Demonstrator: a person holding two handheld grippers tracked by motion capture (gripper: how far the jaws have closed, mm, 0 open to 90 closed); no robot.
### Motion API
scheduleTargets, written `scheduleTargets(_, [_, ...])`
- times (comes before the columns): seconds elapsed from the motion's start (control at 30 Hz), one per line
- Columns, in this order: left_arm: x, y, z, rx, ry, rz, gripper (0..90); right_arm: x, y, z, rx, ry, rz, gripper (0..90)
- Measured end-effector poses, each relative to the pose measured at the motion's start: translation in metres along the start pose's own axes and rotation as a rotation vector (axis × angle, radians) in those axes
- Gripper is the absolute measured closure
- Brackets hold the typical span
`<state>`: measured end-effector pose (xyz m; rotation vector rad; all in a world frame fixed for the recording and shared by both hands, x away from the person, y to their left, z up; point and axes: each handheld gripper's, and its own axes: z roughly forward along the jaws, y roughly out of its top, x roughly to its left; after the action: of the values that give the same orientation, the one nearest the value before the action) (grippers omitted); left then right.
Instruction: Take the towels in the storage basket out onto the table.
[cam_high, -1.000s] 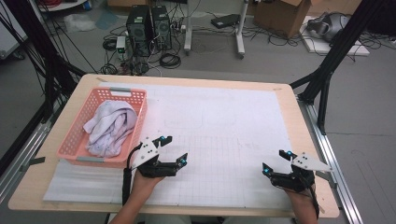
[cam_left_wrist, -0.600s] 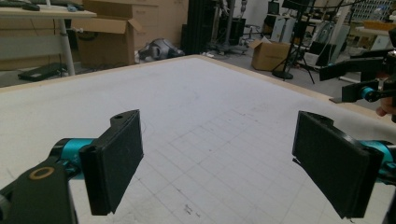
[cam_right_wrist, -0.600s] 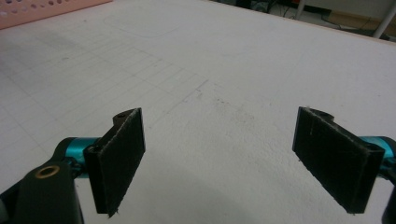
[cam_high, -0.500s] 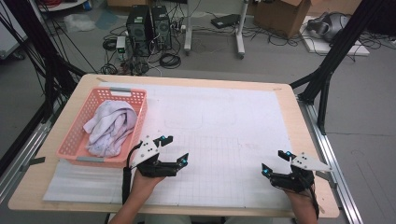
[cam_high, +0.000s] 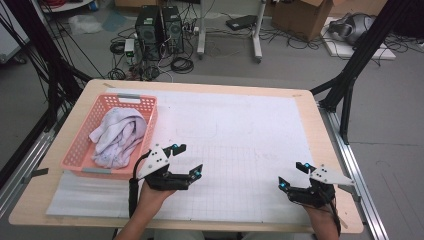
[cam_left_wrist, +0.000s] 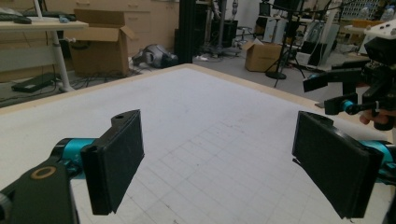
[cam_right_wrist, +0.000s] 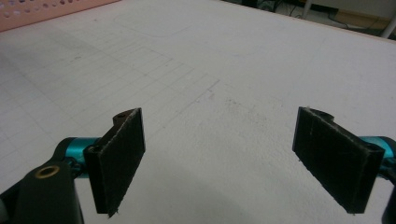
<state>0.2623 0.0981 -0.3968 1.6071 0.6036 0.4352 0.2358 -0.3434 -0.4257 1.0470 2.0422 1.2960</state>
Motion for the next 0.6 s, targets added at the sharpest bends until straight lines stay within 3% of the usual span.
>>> scheduleTargets(0.2, [0.006,0.017,-0.007,-0.004,0.006,0.012,16.6,0.000,0.000,-0.001,-0.002,-0.001,0.009,15.9])
scheduleTargets(0.33, [0.014,0.029,-0.014,-0.009,-0.006,-0.002,17.5,0.001,0.000,-0.001,0.007,0.000,0.004,15.9])
scheduleTargets(0.6, [0.030,0.051,-0.029,-0.022,0.024,0.002,17.0,0.001,0.000,-0.002,0.007,0.000,0.001,15.9])
